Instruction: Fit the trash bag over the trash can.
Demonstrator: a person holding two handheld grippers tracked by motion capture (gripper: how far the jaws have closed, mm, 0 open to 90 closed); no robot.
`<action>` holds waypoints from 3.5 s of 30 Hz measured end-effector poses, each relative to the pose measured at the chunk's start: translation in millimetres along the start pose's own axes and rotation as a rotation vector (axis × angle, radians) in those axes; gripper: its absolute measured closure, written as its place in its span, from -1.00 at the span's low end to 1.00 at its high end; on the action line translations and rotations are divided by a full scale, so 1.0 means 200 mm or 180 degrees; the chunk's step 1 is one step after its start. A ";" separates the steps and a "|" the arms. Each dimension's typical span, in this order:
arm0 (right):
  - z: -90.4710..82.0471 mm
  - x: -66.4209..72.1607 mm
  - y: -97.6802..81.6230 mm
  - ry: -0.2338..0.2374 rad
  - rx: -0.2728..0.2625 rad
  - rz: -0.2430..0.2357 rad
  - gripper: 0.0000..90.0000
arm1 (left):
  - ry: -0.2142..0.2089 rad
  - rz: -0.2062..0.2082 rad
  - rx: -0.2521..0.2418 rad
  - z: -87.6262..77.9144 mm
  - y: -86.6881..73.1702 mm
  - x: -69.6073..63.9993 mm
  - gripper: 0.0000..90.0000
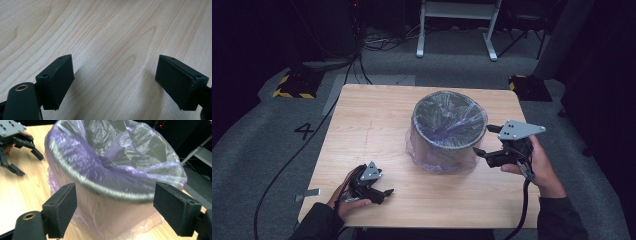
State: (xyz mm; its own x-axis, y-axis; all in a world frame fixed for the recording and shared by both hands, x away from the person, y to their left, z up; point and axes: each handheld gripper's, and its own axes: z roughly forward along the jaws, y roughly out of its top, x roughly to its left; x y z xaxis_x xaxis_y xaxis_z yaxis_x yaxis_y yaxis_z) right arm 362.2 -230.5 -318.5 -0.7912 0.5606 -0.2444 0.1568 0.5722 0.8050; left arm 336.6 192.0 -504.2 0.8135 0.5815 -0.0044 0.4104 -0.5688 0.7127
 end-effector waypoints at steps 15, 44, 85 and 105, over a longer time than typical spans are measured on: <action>0.02 0.05 -0.16 -0.0163 0.0111 -0.0004 -0.60 | 0.0001 -0.0001 0.0000 0.00 0.00 0.00 -0.67; 0.16 0.04 -0.53 -0.0157 0.0526 0.0473 -0.60 | -0.0001 0.0000 0.0000 0.00 0.00 0.00 -0.67; 0.12 0.04 -1.03 -0.0250 0.0695 0.1203 -0.61 | -0.0002 0.0000 0.0000 0.00 0.00 0.00 -0.67; 0.11 0.04 -1.07 -0.0435 0.0607 0.1313 -0.67 | -0.0005 -0.0002 0.0000 0.00 0.00 0.00 -0.68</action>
State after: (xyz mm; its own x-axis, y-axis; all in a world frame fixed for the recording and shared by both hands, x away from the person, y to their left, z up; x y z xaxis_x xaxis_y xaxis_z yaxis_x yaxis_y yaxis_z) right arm 334.8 -335.2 -503.9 -0.5570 0.8305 -0.0045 0.5574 0.3778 0.7393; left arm 337.0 191.4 -504.3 0.8139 0.5810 -0.0060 0.4111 -0.5685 0.7126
